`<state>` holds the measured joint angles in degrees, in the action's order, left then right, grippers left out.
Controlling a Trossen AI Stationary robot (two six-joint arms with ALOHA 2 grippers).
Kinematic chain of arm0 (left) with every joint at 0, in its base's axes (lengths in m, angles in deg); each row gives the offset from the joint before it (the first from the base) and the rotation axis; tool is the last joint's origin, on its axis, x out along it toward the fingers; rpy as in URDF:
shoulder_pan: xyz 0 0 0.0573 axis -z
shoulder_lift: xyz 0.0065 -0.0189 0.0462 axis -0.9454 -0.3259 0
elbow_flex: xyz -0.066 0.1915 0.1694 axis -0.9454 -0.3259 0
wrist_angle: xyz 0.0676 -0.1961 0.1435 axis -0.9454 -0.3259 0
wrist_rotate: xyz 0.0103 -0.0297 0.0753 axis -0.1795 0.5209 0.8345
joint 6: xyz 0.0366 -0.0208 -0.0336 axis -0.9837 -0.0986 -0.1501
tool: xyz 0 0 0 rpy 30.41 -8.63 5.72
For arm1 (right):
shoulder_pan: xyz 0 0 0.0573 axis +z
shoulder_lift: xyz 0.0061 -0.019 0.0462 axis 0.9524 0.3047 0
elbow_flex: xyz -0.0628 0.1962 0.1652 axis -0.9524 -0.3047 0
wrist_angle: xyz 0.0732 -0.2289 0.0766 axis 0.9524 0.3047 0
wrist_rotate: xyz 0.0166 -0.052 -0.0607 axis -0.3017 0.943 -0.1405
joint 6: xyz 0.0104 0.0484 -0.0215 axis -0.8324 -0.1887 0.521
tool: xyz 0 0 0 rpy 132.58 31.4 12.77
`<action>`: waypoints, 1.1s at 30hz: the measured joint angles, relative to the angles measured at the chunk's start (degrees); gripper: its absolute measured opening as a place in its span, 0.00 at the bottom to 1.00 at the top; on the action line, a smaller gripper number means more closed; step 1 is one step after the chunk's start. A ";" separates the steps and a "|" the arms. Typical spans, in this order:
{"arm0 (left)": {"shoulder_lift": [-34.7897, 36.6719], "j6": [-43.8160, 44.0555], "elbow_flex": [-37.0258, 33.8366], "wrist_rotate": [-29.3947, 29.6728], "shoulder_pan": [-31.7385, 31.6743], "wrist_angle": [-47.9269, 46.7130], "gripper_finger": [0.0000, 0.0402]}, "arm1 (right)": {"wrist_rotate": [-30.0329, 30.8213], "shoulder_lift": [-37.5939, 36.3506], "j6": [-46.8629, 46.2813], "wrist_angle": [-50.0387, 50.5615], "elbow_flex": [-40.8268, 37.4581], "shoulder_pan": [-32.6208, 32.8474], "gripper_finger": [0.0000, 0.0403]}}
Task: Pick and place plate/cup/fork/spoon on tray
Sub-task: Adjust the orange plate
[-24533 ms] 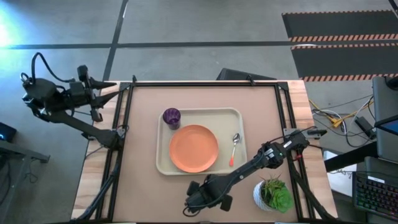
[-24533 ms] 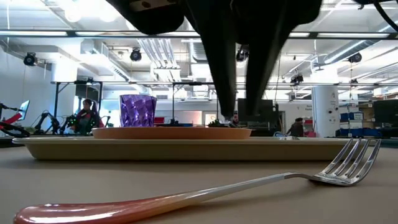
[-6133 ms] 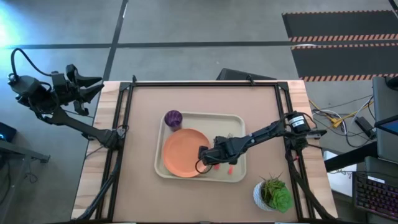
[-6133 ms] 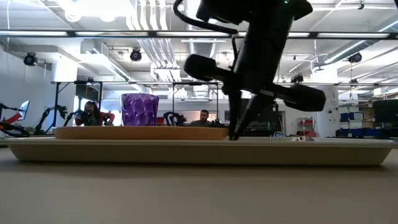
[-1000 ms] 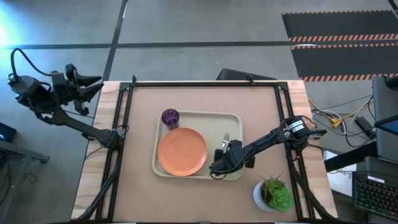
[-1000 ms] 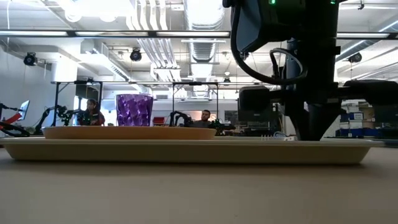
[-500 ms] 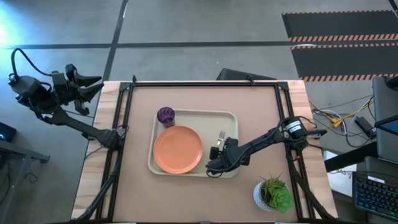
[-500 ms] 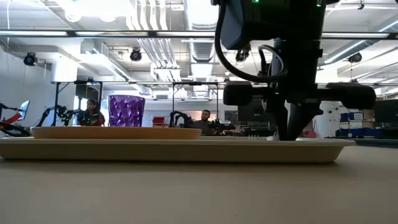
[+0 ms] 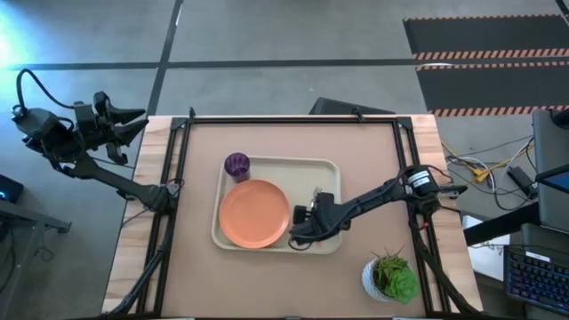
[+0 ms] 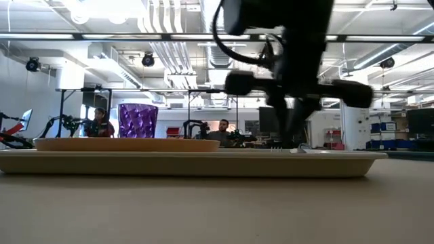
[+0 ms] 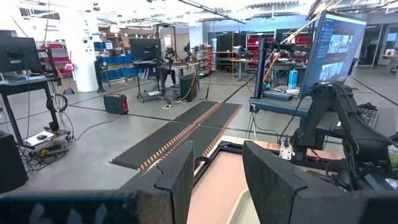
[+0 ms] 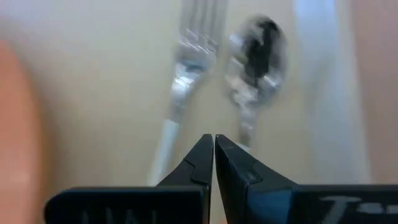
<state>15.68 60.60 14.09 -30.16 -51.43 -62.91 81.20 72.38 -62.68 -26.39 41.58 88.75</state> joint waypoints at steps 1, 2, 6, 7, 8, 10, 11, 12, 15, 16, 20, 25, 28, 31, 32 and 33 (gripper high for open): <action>0.00 0.00 0.00 0.00 -0.01 0.00 0.30 | 0.90 0.00 1.00 -0.47 0.70 -0.45 0.02; 0.00 0.00 0.00 0.00 -0.02 0.00 0.30 | 1.28 0.00 2.53 -1.32 1.28 -0.88 0.02; 0.00 0.00 0.00 -0.01 -0.02 0.01 0.30 | 1.28 -0.09 8.36 -8.76 1.49 -2.57 0.02; 0.00 0.00 0.00 -0.01 -0.02 0.01 0.30 | 1.17 0.15 9.76 -11.47 1.29 -2.83 0.02; 0.00 0.00 0.00 -0.02 -0.01 0.02 0.30 | 1.06 0.49 10.94 -13.60 1.19 -3.02 0.02; 0.00 0.02 0.00 -0.02 -0.01 0.02 0.30 | 0.00 1.81 12.17 -16.25 1.16 -3.22 0.02; 0.00 0.02 0.00 -0.01 0.00 0.02 0.30 | -1.16 2.57 12.33 -16.65 1.22 -3.25 0.02; 0.00 0.02 0.00 -0.02 -0.02 0.02 0.30 | -2.63 3.42 12.34 -16.43 1.42 -3.22 0.02; 0.00 0.02 0.00 -0.02 -0.02 0.02 0.30 | -5.45 4.93 12.02 -16.38 1.79 -2.80 0.02; 0.00 0.02 0.00 -0.02 -0.01 0.02 0.30 | -6.26 5.04 11.26 -16.52 1.92 -2.58 0.02; 0.00 0.02 0.00 -0.02 -0.02 0.04 0.30 | -5.55 5.04 9.27 -16.39 1.93 -1.68 0.02; 0.00 -0.07 0.00 -0.02 -0.02 0.04 0.30 | -6.40 4.72 8.98 -16.21 1.88 -1.35 0.02; 0.00 -0.07 0.00 -0.02 -0.02 0.04 0.30 | -6.72 4.64 9.79 -16.09 1.88 -1.35 0.02; 0.00 -0.08 0.00 -0.02 -0.02 0.04 0.30 | -7.40 4.27 10.59 -15.60 1.85 -1.35 0.02; 0.00 -0.07 0.00 -0.02 -0.02 0.04 0.30 | -7.81 4.10 10.77 -15.31 1.82 -1.35 0.02; 0.00 -0.09 0.00 -0.02 -0.02 0.04 0.30 | -8.56 3.89 10.96 -14.95 1.79 -1.35 0.02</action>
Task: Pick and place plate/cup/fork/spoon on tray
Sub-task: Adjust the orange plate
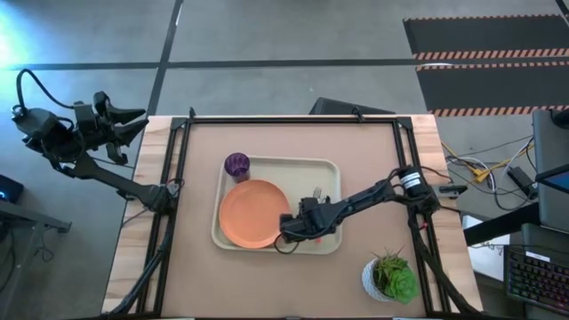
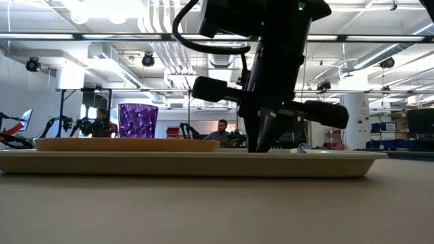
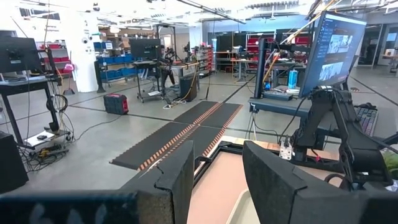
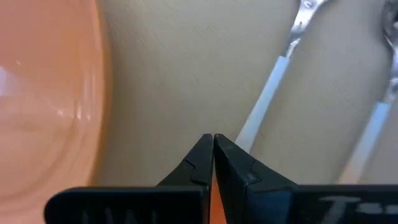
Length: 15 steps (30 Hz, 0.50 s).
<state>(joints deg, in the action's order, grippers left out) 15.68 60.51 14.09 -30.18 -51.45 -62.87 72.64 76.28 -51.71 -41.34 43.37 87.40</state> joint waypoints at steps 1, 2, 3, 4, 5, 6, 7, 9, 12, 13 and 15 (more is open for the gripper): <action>0.00 0.00 0.00 0.00 0.00 0.00 0.30 | -0.44 -0.29 0.26 0.35 -0.02 0.00 0.02; 0.00 0.00 0.00 0.01 0.00 0.00 0.30 | -0.59 -0.54 0.33 0.82 -0.02 0.04 0.02; 0.00 0.00 0.00 0.07 0.00 0.00 0.30 | -0.57 -0.87 0.35 1.30 -0.02 0.14 0.02; 0.00 0.00 0.00 0.28 0.00 0.00 0.30 | -0.55 -1.20 0.39 1.83 -0.02 0.15 0.02; 0.00 -0.02 0.00 0.53 0.00 0.00 0.30 | -0.49 -1.61 0.37 2.53 -0.02 0.27 0.02; 0.00 -0.02 0.00 0.67 0.00 0.00 0.30 | -0.45 -2.03 0.34 3.37 -0.02 0.32 0.02; 0.00 -0.02 0.00 0.77 0.00 0.00 0.30 | -0.36 -2.23 0.33 3.94 -0.02 0.38 0.02; 0.00 -0.03 0.00 0.97 0.00 -0.01 0.30 | -0.24 -2.71 0.33 4.91 0.14 0.39 0.02; 0.00 -0.02 0.00 1.05 0.00 -0.02 0.30 | 0.52 -2.75 2.12 4.79 1.45 0.37 0.02; 0.00 -0.02 0.00 1.03 0.00 -0.02 0.30 | 0.85 -2.75 3.30 4.18 2.10 0.35 0.02; 0.00 0.02 0.00 1.05 0.00 -0.02 0.30 | 1.89 -2.75 6.10 2.06 3.23 -0.03 0.02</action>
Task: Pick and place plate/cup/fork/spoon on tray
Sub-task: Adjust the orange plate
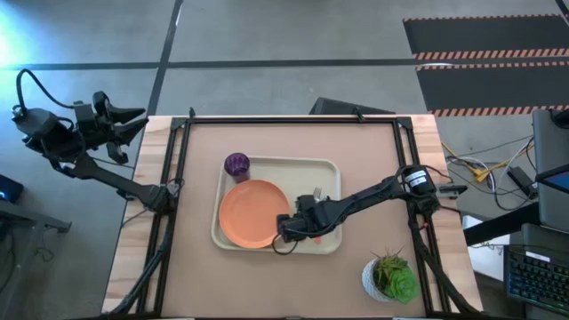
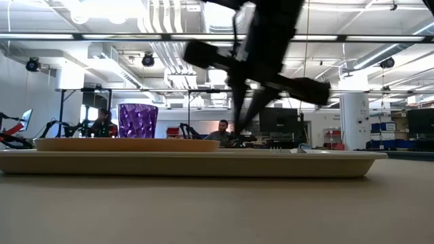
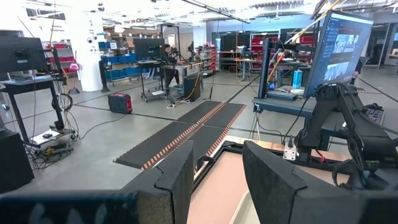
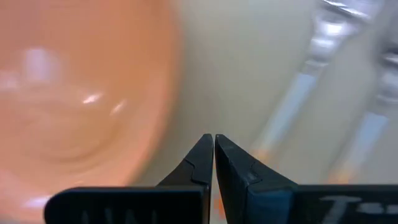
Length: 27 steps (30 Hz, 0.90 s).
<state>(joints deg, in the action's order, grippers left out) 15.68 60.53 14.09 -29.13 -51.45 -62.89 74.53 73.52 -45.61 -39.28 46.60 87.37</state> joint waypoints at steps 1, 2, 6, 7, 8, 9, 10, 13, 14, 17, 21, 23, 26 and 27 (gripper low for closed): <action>0.00 0.00 0.00 0.00 0.00 -0.02 0.30 | 0.41 0.02 1.53 -1.88 0.46 -0.24 0.02; 0.00 0.00 0.00 0.00 0.00 -0.02 0.30 | 0.94 0.09 3.18 -3.96 0.78 -0.59 0.02; 0.00 0.02 -0.02 0.00 0.00 -0.07 0.30 | 3.18 0.70 6.49 -8.87 0.91 -2.00 0.02; 0.00 0.02 -0.02 0.00 0.00 -0.09 0.30 | 3.27 0.90 6.94 -9.03 0.91 -2.35 0.02; 0.00 0.03 -0.04 0.00 0.00 -0.13 0.30 | 3.25 1.16 7.06 -8.97 0.91 -2.59 0.02; 0.00 0.04 -0.04 0.00 0.00 -0.15 0.30 | 3.19 1.43 7.25 -9.12 0.89 -2.81 0.02; 0.00 0.04 -0.04 0.00 0.00 -0.17 0.30 | 2.98 1.89 7.34 -9.58 0.89 -2.87 0.02; 0.00 0.07 -0.04 0.00 0.00 -0.22 0.30 | 1.56 2.94 7.26 -9.99 0.89 -2.95 0.02; 0.00 0.07 -0.04 0.00 0.00 -0.22 0.30 | 1.30 3.17 7.26 -10.30 0.89 -2.95 0.02; 0.00 0.13 -0.04 0.00 0.00 -0.22 0.30 | 1.30 4.01 6.81 -11.68 0.84 -2.88 0.02; 0.00 0.37 -0.04 0.00 0.00 -0.24 0.30 | 1.27 4.58 6.95 -12.08 0.87 -2.88 0.02; 0.00 0.39 -0.06 0.00 0.00 -0.24 0.30 | 1.19 4.66 7.64 -12.08 1.14 -2.88 0.02; 0.00 0.39 -0.07 0.00 0.00 -0.24 0.30 | 0.89 4.57 8.33 -11.97 1.61 -2.88 0.02; 0.00 0.39 -0.07 0.00 0.00 -0.24 0.30 | 0.45 4.57 8.60 -11.26 1.90 -2.88 0.02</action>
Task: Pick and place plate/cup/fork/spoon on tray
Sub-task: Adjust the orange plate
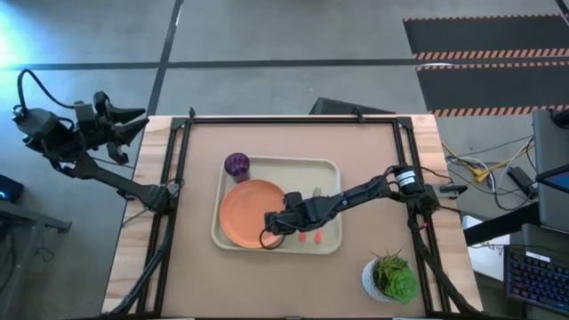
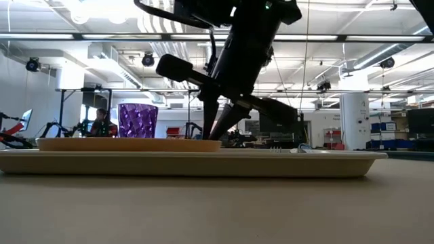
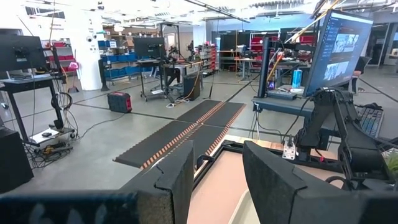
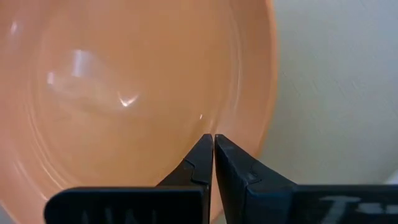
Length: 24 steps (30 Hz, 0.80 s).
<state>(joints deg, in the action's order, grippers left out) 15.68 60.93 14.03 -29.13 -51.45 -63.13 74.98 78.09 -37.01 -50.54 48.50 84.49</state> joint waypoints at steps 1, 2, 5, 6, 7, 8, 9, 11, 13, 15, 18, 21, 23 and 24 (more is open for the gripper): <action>0.00 0.00 0.00 0.00 0.02 0.00 0.30 | -0.70 0.00 0.23 1.02 0.57 -0.01 0.02; 0.00 0.00 0.00 0.00 0.00 0.00 0.30 | -1.42 0.00 0.43 2.45 1.30 0.00 0.02; 0.00 0.00 -0.02 0.00 0.00 0.00 0.30 | -3.33 -0.03 0.45 10.08 4.48 0.01 0.02; 0.00 0.00 -0.02 0.00 0.00 0.00 0.30 | -3.61 -0.04 0.45 13.45 5.72 0.14 0.02; 0.00 0.00 -0.02 0.00 0.00 0.00 0.30 | -3.70 -0.04 0.29 17.24 7.08 0.19 0.02; 0.00 0.00 -0.02 0.00 0.00 0.00 0.30 | -3.71 -0.04 0.16 20.72 8.49 0.25 0.02; 0.00 0.00 -0.02 0.00 0.00 0.00 0.30 | -3.66 -0.04 0.14 23.71 9.96 0.26 0.02; 0.00 0.00 -0.02 0.00 0.02 0.00 0.30 | -2.88 -0.11 0.32 28.31 12.71 0.26 0.02; 0.00 0.00 -0.02 0.00 0.00 0.00 0.30 | -1.23 -0.15 1.62 29.53 14.68 0.25 0.02; 0.00 0.00 -0.02 0.00 0.00 0.00 0.30 | -0.09 -0.15 2.71 28.80 15.76 -0.11 0.02; 0.00 0.00 -0.02 0.00 0.00 -0.02 0.30 | 0.11 0.63 3.44 26.59 15.74 -0.77 0.02; 0.00 0.00 -0.02 0.00 0.00 -0.12 0.30 | -1.73 2.46 4.33 20.19 13.41 -1.14 0.02; 0.00 -0.02 -0.02 0.00 0.00 -0.17 0.30 | -3.55 4.02 4.82 16.21 12.56 -1.14 0.02; 0.00 -0.02 -0.02 0.00 0.00 -0.17 0.30 | -4.34 4.92 4.97 14.94 12.46 -1.10 0.02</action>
<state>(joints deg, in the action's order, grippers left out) 15.68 60.91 14.00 -29.13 -51.45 -63.30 70.64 83.01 -32.04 -35.60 60.96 83.38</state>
